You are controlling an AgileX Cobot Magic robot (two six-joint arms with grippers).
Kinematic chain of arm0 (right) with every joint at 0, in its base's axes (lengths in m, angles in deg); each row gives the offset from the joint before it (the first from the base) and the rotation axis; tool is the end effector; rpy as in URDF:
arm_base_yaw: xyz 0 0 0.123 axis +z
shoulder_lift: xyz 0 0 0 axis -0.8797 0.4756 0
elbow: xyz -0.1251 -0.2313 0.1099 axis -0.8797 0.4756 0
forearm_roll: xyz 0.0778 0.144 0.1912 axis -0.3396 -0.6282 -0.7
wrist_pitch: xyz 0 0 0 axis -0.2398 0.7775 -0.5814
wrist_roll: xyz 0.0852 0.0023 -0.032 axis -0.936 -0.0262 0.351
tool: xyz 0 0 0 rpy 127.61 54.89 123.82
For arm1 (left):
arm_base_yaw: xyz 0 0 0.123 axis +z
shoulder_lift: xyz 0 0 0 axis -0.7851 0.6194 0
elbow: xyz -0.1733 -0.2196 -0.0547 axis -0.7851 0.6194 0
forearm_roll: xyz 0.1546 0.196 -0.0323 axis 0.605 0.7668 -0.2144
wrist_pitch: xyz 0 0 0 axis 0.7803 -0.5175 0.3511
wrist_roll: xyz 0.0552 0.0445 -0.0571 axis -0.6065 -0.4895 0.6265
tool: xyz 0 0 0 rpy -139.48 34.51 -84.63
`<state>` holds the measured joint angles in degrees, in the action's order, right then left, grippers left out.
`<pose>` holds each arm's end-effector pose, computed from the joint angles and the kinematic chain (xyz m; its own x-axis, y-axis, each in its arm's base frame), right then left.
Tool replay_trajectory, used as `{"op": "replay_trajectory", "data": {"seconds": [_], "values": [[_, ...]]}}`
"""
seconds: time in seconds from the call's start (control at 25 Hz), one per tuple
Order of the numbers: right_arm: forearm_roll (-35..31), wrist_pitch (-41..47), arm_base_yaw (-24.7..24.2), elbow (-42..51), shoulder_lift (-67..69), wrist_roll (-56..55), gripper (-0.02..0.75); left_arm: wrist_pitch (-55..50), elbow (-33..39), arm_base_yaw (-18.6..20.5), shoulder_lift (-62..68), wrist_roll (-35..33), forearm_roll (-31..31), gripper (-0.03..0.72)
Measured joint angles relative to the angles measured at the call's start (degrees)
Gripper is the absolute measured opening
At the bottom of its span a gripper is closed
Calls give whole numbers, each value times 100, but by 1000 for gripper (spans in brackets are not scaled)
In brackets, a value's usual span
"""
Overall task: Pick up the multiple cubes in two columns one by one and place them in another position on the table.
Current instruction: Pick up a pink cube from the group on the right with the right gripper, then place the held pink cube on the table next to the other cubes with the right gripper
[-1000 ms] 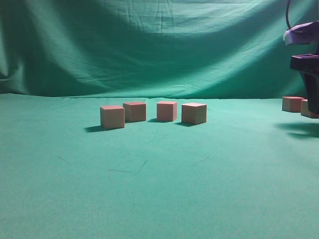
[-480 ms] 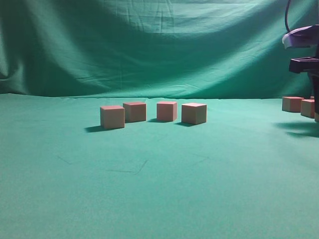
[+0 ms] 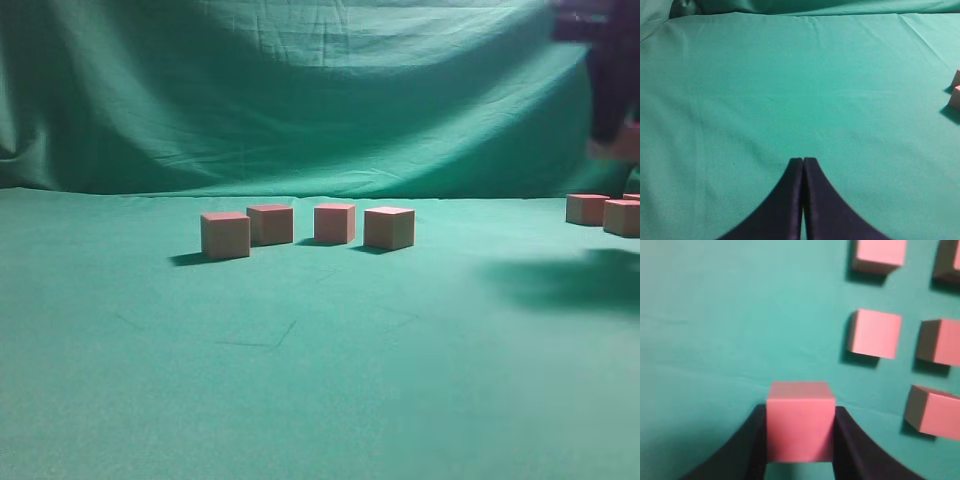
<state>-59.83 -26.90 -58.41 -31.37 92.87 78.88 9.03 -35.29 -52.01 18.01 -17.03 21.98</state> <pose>0.3915 0.0291 0.2398 -0.9423 -0.2010 -0.2677 -0.2185 0.9752 0.0367 0.0530 0.0003 0.1774 -0.2558 0.0236 -0.9665 0.0055 0.9997 0.0230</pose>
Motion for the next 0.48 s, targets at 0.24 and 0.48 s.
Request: {"op": "replay_trajectory", "data": {"seconds": [0.24, 0.48], "values": [[-201, 461, 1180, -88, -363, 634, 267, 0, 0, 0, 0, 0, 0, 0], [-217, 429, 2612, -88, -353, 731, 267, 0, 0, 0, 0, 0, 0, 0]]}}
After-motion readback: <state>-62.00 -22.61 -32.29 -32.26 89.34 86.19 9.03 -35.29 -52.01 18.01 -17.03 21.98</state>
